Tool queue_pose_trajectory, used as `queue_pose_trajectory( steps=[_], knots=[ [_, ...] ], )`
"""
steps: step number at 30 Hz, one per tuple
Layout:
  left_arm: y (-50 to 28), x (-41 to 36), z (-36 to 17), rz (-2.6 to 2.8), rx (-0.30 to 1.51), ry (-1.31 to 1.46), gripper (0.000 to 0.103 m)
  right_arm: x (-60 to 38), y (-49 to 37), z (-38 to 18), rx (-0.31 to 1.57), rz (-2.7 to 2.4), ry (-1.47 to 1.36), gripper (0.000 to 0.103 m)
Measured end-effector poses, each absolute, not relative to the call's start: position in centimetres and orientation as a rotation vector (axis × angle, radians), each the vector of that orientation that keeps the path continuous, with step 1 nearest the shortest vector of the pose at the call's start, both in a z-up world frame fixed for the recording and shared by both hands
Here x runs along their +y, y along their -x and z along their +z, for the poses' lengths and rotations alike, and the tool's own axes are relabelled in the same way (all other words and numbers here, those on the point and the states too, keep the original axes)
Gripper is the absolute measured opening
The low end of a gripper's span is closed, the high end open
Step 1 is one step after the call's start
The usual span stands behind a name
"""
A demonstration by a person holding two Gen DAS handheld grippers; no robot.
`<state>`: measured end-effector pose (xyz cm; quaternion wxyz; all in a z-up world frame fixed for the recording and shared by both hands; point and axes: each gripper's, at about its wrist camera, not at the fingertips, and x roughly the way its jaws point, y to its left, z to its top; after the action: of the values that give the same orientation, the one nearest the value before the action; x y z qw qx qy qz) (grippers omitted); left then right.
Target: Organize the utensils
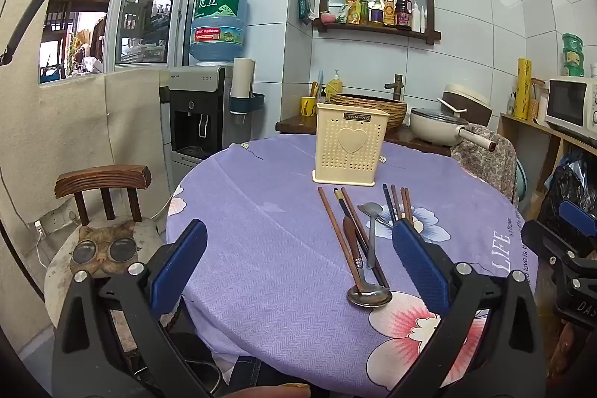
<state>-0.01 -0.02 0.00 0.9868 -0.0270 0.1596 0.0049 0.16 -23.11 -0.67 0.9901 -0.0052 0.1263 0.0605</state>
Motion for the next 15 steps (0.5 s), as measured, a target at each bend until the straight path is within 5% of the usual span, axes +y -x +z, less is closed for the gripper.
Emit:
queue_pose_trajectory(
  steps=[15],
  knots=[
    [-0.01,0.0,0.0,0.009,0.324,0.058,0.098,-23.04,-0.25,-0.73,0.255,0.121,0.009,0.097]
  ],
)
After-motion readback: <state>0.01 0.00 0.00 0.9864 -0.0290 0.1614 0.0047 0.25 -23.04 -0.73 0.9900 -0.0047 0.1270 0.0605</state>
